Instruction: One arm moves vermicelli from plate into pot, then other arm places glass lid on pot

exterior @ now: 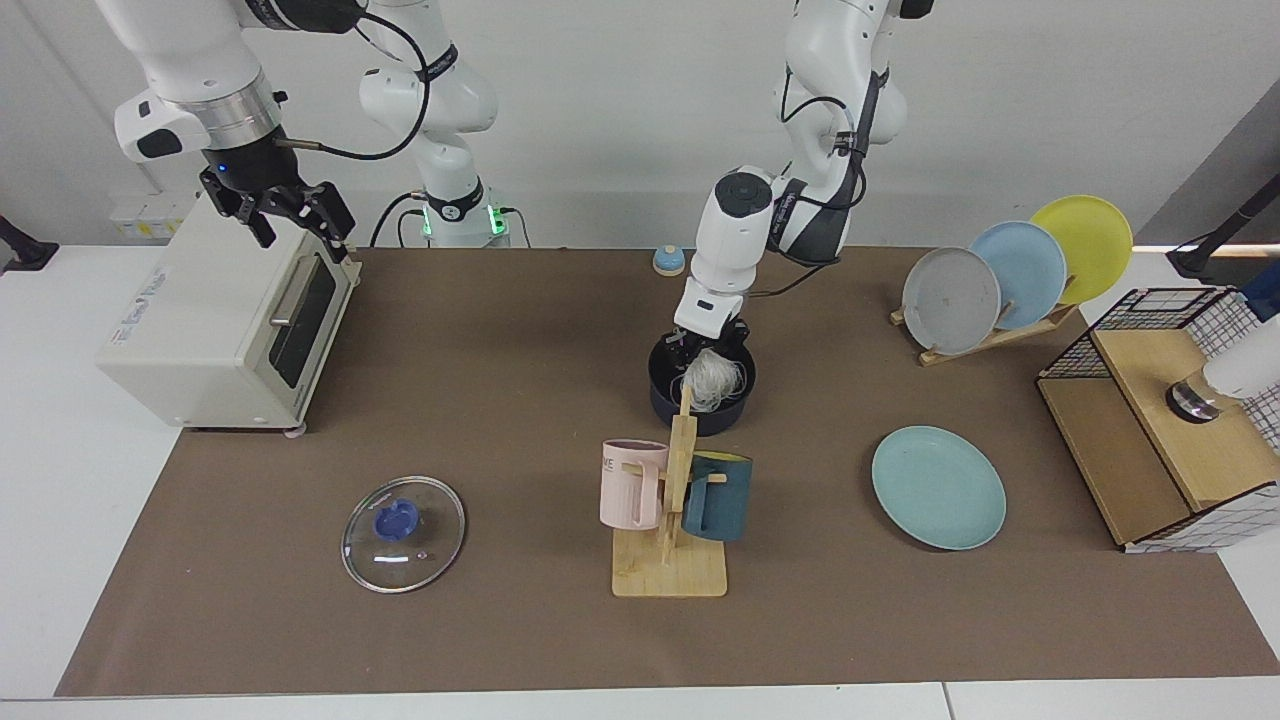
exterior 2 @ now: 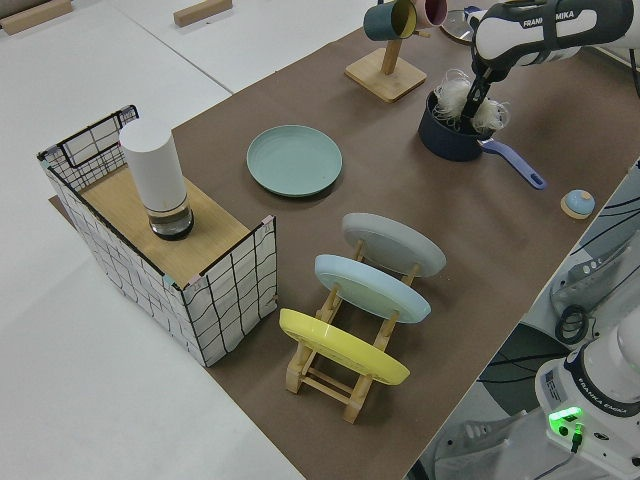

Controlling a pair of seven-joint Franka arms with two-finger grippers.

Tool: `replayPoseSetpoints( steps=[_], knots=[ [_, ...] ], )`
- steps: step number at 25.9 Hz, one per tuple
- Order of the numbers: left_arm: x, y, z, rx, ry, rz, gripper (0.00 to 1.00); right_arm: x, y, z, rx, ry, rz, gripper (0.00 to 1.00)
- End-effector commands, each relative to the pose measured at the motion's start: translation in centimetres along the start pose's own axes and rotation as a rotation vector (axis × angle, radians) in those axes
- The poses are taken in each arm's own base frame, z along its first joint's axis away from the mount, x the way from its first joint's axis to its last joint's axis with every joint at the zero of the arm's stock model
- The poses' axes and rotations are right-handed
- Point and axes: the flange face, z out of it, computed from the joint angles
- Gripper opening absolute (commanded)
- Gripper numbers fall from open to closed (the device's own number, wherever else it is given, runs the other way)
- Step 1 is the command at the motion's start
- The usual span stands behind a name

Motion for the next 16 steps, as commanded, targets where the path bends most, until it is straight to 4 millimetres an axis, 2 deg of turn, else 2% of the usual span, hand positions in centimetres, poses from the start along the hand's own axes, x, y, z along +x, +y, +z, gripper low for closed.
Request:
replayPoseSetpoints(
  steps=[1, 3, 6, 9, 13, 16],
  knots=[
    [-0.3, -0.2, 1.2, -0.015, 0.004, -0.002, 0.13, 1.5, 0.7, 0.4, 0.008, -0.017, -0.037, 1.0],
    [-0.2, -0.4, 1.2, -0.01, 0.003, 0.003, 1.0, 3.5, 0.1, 0.8, 0.011, -0.011, -0.05, 1.0],
    [-0.1, -0.3, 0.7, -0.007, 0.007, 0.008, 1.0, 6.7, -0.7, 2.2, 0.018, -0.012, -0.056, 1.0],
    [0.6, -0.5, -0.7, 0.0, 0.007, 0.001, 1.0, 9.8, -1.5, 5.3, 0.017, -0.036, -0.061, 1.0],
    [2.4, -1.1, -4.2, 0.014, 0.004, 0.014, 1.0, 13.7, -2.7, 9.7, 0.021, -0.046, -0.068, 0.99],
    [5.0, -3.1, -7.3, 0.025, 0.003, 0.053, 1.0, 16.2, -4.8, 13.9, -0.006, -0.005, -0.104, 1.0]
  ],
)
